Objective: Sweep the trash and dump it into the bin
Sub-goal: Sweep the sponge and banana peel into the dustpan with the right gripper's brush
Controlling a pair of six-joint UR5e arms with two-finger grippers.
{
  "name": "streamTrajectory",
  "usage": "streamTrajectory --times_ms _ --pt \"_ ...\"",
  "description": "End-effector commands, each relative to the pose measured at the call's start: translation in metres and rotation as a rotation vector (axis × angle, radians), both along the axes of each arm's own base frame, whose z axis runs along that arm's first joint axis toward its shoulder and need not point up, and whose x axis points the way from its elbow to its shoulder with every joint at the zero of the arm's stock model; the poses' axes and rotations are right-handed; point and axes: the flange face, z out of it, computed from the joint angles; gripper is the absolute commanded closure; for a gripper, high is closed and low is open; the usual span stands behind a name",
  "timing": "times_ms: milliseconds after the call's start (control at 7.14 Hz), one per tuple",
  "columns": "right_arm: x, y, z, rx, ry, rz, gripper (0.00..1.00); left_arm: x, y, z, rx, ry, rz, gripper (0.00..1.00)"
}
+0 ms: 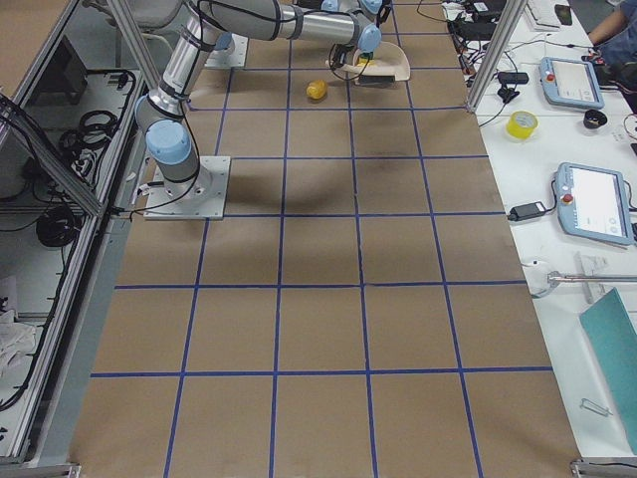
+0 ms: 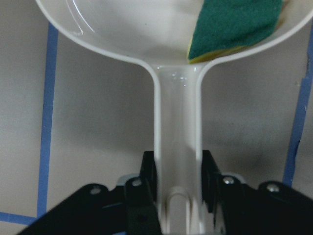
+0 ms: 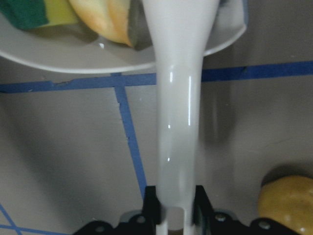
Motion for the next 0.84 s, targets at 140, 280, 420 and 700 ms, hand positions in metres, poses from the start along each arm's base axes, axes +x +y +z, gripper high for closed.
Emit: streamTrajectory --times_ms 140,280,420,700 --pt "-0.029 -0.008 0.052 -0.033 0.083 -0.014 1.00 0.000 0.006 0.016 -0.013 -0.014 -0.023 1.00" --pt "-0.053 -0.005 0.072 -0.086 0.216 0.018 1.00 -0.003 0.018 0.021 -0.007 -0.020 -0.062 1.00" --pt "-0.065 0.003 0.083 -0.091 0.264 0.030 1.00 -0.006 0.044 0.013 0.022 -0.014 -0.083 1.00" --pt "-0.122 0.028 0.110 -0.031 0.332 0.006 1.00 -0.012 0.092 0.007 0.055 -0.052 -0.174 1.00"
